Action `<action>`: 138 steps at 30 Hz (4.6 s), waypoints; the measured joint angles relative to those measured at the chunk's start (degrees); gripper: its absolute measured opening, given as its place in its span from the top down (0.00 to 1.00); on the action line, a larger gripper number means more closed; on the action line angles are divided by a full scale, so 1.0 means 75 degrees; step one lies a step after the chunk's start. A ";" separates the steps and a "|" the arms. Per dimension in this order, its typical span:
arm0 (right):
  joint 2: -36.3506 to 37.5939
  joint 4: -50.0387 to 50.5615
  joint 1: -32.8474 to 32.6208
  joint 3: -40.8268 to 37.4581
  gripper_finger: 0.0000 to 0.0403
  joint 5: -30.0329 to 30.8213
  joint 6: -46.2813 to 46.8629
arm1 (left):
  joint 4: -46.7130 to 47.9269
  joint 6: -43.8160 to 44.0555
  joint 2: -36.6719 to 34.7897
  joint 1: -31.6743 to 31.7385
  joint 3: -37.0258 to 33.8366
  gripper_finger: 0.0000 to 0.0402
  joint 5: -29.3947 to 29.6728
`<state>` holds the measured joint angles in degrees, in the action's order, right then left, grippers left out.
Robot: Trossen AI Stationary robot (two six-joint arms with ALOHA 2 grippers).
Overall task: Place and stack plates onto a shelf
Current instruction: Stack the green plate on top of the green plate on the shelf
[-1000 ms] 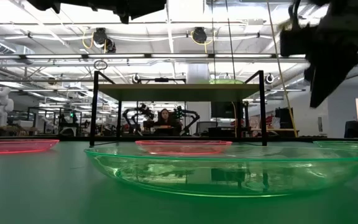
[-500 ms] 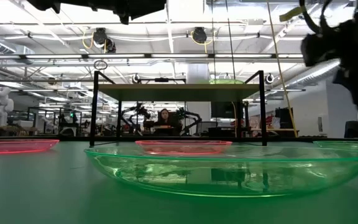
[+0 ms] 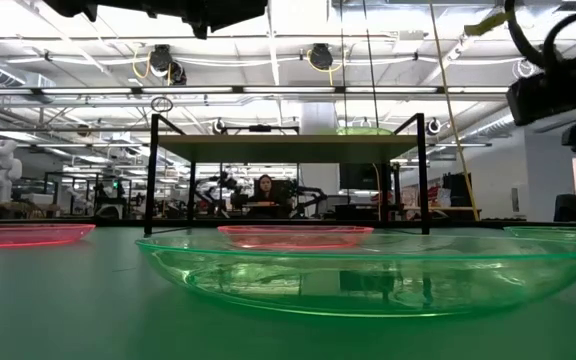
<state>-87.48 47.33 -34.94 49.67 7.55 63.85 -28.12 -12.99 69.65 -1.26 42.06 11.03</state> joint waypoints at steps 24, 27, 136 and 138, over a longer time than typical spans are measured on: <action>-0.0245 0.0665 0.0012 0.0096 1.00 0.0017 0.0117 | 0.0080 0.0368 0.0000 -0.0050 0.0000 0.64 -0.0002; -0.0242 0.0955 0.0070 0.0431 1.00 0.0190 -0.0040 | 0.0075 0.0224 -0.0003 -0.0052 0.0000 0.64 -0.0003; 0.2284 -0.4548 0.5096 0.0714 1.00 0.2560 -1.0057 | -0.1824 -0.1397 -0.0006 0.0079 0.0003 0.64 0.0006; 0.2183 -0.4524 0.5225 0.0718 1.00 0.2562 -1.0183 | -0.1826 -0.1395 -0.0006 0.0079 0.0003 0.64 0.0005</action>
<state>-71.11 13.40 4.25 55.05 26.76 -12.53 -41.82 -23.46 69.60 -0.67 42.09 11.06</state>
